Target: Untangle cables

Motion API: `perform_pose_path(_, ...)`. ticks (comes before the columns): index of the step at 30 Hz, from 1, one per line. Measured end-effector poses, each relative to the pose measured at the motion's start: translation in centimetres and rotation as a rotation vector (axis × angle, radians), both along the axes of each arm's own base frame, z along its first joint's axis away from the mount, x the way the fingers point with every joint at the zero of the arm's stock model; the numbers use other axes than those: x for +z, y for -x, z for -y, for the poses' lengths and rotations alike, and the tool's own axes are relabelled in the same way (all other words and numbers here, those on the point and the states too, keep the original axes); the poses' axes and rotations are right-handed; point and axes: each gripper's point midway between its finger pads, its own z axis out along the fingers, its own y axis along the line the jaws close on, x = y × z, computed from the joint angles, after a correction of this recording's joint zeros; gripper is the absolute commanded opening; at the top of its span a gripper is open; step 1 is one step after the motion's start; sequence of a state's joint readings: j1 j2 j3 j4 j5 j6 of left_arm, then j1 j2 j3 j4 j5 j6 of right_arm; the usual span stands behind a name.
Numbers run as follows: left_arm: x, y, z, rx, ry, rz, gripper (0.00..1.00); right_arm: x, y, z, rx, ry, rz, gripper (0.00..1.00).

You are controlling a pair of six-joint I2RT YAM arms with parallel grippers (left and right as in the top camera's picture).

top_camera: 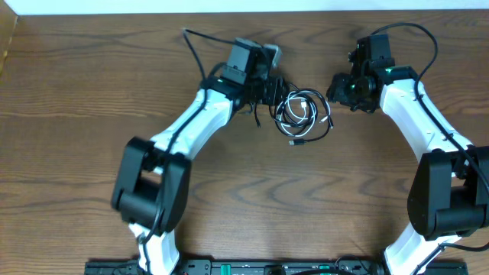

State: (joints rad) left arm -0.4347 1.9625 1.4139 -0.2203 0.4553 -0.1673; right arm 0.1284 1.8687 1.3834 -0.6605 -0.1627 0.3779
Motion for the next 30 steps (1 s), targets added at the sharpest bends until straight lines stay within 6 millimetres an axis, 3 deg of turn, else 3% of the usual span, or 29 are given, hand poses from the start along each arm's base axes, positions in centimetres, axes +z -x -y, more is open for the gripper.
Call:
perform_pose_path(2, -3.4, 0.0, 0.1, -0.013, -0.023, -0.05, 0.49, 0.0, -0.1, 0.0, 0.001, -0.001, 0.003, 0.56)
perform_pose_path(8, -7.9, 0.4, -0.1, -0.013, -0.064, -0.122, 0.49, 0.0, -0.1, 0.0, 0.005, 0.0, 0.003, 0.56)
perform_pose_path(12, -8.4, 0.2, -0.5, 0.002, -0.084, -0.121, 0.49, 0.0, -0.1, 0.0, 0.008, 0.001, 0.005, 0.57)
perform_pose_path(19, -7.7, -1.3, -0.4, 0.018, -0.07, -0.058, 0.5, 0.1, -0.1, 0.0, 0.021, 0.006, 0.01, 0.57)
perform_pose_path(30, -8.3, -2.6, -2.1, 0.091, -0.14, -0.023, 0.48, 0.1, -0.2, -0.1, 0.021, 0.006, 0.012, 0.58)
